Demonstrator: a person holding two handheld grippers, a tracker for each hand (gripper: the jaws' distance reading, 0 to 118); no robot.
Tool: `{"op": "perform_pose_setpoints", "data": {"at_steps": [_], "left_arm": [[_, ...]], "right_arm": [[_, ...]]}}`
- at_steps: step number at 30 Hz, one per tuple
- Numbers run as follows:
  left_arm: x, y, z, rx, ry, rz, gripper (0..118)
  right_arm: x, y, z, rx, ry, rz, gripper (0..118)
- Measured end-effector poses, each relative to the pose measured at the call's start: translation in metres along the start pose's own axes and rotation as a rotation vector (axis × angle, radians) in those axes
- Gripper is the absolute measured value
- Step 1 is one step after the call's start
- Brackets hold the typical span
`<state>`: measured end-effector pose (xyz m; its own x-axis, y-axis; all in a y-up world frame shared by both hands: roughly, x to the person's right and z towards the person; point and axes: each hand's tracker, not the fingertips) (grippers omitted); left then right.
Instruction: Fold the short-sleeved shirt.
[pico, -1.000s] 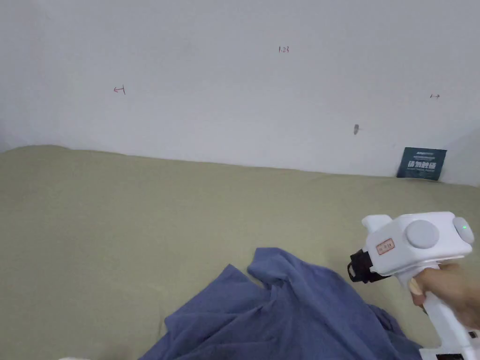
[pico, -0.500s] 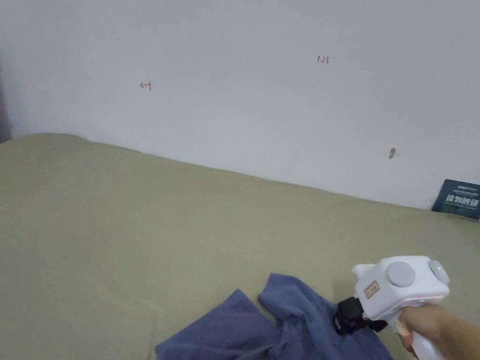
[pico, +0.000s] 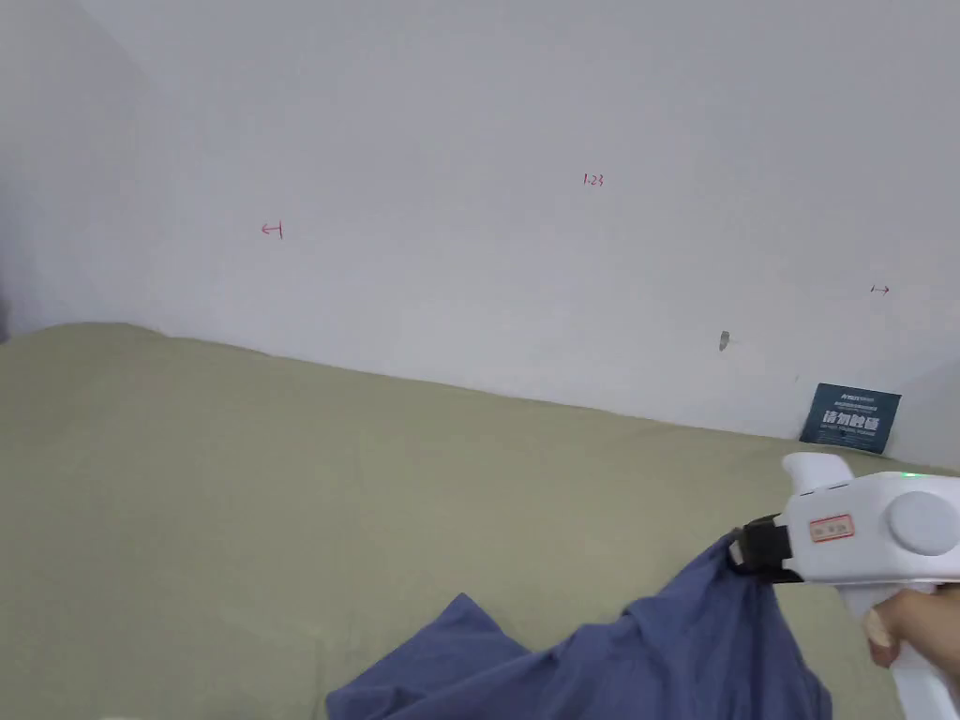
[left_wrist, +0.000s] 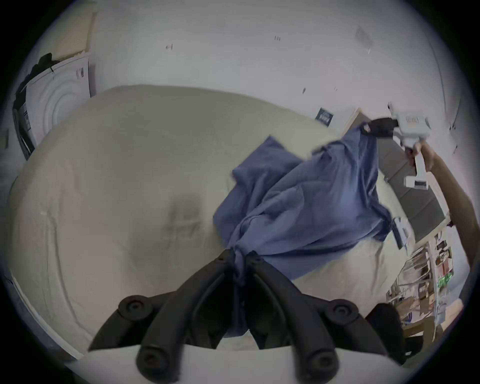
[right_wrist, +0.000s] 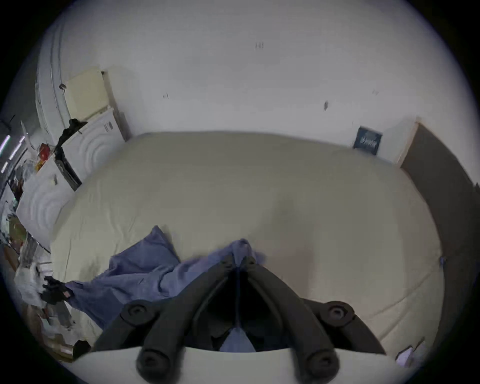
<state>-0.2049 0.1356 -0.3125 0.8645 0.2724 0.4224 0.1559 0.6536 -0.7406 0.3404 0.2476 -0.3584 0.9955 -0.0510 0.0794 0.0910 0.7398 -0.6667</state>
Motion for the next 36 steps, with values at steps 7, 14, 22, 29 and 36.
{"op": "perform_pose_setpoints", "data": {"at_steps": [7,14,22,29,36], "left_arm": [[0.01,0.075,0.034,0.121,0.004,-0.035,8],[0.01,0.181,0.056,0.246,0.04,-0.083,8],[0.044,0.297,0.072,0.366,0.153,-0.239,8],[0.055,0.37,0.076,0.461,0.181,-0.182,8],[0.05,0.392,0.077,0.587,0.186,-0.129,8]], "right_arm": [[0.012,0.033,0.102,0.229,-0.088,-0.058,2],[0.025,0.081,0.165,0.436,-0.142,-0.038,1],[0.024,0.147,0.19,0.547,-0.227,-0.016,2],[0.031,0.194,0.193,0.675,-0.207,-0.084,2],[0.036,0.196,0.18,0.739,-0.196,0.002,2]]}}
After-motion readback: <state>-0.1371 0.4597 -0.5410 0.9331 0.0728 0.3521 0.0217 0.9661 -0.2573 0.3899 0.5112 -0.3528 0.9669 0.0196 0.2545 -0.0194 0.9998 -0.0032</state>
